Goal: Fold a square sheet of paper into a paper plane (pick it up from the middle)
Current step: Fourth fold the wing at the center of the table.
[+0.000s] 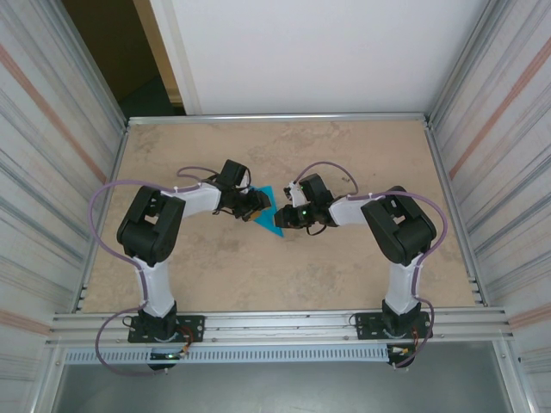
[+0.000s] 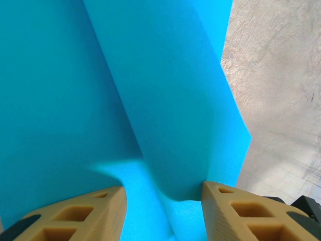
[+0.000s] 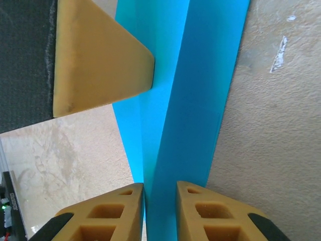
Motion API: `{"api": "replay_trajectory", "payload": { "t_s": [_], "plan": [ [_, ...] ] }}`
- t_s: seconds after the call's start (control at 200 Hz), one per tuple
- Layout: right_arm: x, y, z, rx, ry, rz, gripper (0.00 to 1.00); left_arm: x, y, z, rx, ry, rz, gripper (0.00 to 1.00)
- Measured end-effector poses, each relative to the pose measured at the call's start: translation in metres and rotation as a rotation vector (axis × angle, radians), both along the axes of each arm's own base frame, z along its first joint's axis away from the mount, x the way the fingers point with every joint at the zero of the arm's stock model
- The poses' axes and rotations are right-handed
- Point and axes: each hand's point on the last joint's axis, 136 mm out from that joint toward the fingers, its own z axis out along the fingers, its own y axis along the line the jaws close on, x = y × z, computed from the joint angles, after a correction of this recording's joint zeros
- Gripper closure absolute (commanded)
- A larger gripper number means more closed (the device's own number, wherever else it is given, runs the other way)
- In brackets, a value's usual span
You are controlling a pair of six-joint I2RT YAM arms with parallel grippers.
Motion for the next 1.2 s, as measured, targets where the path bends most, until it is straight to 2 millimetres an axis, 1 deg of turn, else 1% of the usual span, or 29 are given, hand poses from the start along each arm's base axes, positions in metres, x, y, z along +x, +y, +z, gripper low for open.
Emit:
{"api": "replay_trajectory", "payload": {
  "t_s": [0.246,0.842,1.112,1.198],
  "plan": [
    [0.0,0.002,-0.001,0.009,0.008,0.011,0.84,0.0,0.0,0.0,0.001,0.001,0.0,0.54],
    [-0.001,0.001,-0.005,-0.012,0.035,0.024,0.9,0.0,0.0,0.002,0.006,0.004,-0.006,0.54],
    [0.0,0.001,-0.007,-0.018,0.069,0.025,0.91,0.001,0.0,0.007,0.014,-0.004,-0.019,0.52],
    [0.0,0.0,-0.007,-0.017,0.085,0.026,0.91,0.003,0.0,0.013,0.003,-0.019,-0.024,0.52]
  ]
}}
